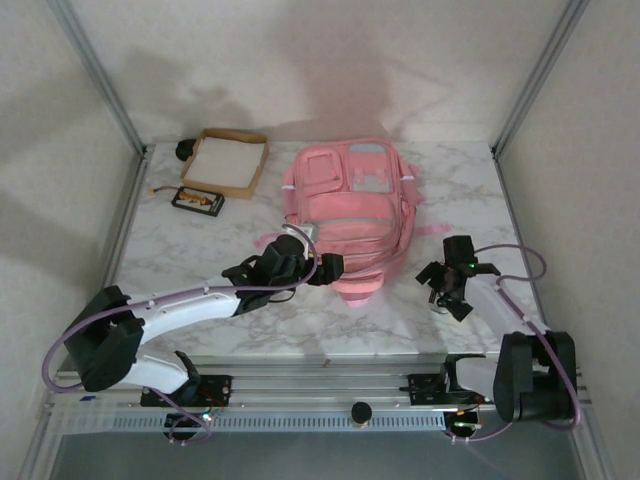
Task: Pack the student bag
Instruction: Pick up the glasses case from the bottom-right of the table.
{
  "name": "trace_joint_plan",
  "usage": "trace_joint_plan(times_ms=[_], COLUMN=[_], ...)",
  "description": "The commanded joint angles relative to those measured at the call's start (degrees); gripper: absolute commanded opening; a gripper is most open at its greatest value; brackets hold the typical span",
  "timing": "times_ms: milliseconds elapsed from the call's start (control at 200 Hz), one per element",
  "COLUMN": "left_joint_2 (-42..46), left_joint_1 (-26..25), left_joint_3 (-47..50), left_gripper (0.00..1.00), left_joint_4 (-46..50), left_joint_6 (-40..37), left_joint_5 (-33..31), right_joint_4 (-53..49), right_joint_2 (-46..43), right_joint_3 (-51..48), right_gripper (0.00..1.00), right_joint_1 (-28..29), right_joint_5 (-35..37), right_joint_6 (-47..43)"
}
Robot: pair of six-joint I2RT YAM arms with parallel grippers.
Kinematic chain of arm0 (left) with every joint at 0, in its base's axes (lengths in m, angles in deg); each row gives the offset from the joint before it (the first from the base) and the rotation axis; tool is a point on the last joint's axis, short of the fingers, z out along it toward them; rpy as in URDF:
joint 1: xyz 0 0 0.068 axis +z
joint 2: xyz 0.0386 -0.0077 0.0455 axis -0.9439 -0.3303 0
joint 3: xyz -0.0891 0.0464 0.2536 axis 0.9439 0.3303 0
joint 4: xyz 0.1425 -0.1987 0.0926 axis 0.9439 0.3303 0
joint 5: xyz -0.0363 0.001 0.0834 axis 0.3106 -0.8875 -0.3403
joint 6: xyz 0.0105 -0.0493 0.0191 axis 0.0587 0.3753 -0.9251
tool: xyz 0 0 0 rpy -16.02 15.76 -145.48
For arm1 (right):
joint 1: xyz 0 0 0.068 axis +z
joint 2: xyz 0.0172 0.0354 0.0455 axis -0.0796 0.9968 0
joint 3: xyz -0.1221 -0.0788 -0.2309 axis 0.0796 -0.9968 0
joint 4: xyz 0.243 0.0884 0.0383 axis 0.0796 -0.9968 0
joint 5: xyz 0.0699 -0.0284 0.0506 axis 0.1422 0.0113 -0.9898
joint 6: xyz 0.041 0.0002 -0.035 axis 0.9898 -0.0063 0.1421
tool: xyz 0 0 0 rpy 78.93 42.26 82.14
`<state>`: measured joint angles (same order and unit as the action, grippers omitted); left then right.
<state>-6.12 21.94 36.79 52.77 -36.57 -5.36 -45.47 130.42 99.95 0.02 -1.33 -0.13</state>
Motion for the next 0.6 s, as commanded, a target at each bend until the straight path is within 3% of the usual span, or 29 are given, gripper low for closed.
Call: trace_joint_plan(times_ms=[0, 260, 591], left_joint_2=[-1.09, -5.53, -13.00], left_joint_1=[-0.18, 0.07, 0.43], left_joint_3=[-2.56, -12.39, -21.74], left_gripper=[0.82, 0.84, 0.87], left_joint_4=[-0.85, 9.29, 18.16], left_joint_6=[-0.72, -16.32, -32.87], left_joint_5=[0.28, -6.90, -12.53], right_joint_4=[2.92, 3.56, 3.02], right_joint_2=[2.87, 6.86, 2.15], right_joint_3=[1.20, 2.69, 2.80], right_gripper=[0.98, 0.80, 0.59], right_joint_1=[1.61, 2.28, 2.22], right_joint_5=[1.24, 3.15, 2.62], right_joint_6=[-1.76, -3.80, -7.51])
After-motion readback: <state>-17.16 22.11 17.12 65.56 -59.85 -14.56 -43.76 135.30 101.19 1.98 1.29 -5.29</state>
